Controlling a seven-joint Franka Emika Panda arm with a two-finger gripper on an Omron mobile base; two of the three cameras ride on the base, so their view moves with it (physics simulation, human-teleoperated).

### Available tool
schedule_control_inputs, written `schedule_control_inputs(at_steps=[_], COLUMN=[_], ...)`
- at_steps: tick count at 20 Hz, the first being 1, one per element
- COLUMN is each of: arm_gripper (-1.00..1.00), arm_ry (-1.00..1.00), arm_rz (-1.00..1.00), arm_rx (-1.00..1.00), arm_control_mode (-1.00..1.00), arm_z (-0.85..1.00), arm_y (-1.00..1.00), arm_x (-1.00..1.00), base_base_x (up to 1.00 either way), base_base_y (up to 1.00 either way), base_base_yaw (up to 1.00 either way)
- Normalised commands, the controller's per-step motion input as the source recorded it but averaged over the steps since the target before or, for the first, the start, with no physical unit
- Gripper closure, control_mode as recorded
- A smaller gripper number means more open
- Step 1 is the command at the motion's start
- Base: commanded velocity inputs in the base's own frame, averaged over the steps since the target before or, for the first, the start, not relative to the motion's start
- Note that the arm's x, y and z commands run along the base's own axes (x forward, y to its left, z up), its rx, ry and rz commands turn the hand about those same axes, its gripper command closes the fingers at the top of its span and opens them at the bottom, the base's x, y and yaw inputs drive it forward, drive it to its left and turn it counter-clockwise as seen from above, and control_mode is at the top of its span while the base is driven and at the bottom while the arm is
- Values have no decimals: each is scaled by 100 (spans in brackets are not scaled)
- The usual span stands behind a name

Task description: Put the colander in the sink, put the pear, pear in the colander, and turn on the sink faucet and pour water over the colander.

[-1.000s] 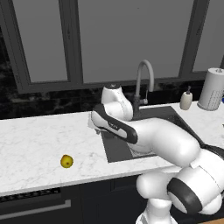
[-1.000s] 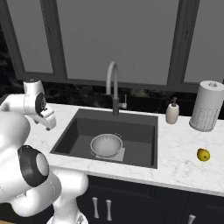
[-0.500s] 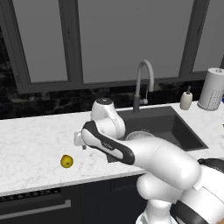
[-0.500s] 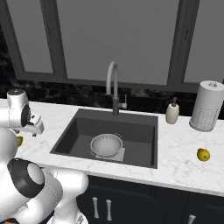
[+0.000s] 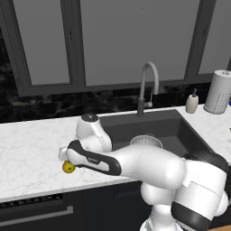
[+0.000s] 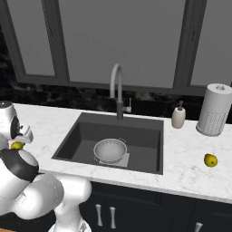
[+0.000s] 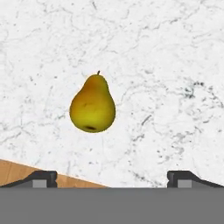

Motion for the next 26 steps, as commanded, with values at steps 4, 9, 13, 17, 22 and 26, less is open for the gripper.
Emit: schedule_control_inputs(at_steps=[4, 9, 13, 17, 22, 26], arm_gripper=[-100, -100, -100, -100, -100, -100], arm_ry=[0, 0, 2, 4, 3, 0], arm_rz=[0, -4, -4, -4, -5, -6], arm_rx=[-2, -1, -2, -4, -3, -3], arm_control_mode=[-100, -100, -100, -100, -100, -100], arm_z=[-27, -28, -27, -27, -33, -38], arm_y=[50, 18, 22, 18, 1, 0], arm_x=[26, 31, 28, 18, 0, 0], base_base_x=[0, 0, 0, 0, 0, 0], base_base_y=[0, 0, 0, 0, 0, 0], base_base_yaw=[0, 0, 0, 0, 0, 0])
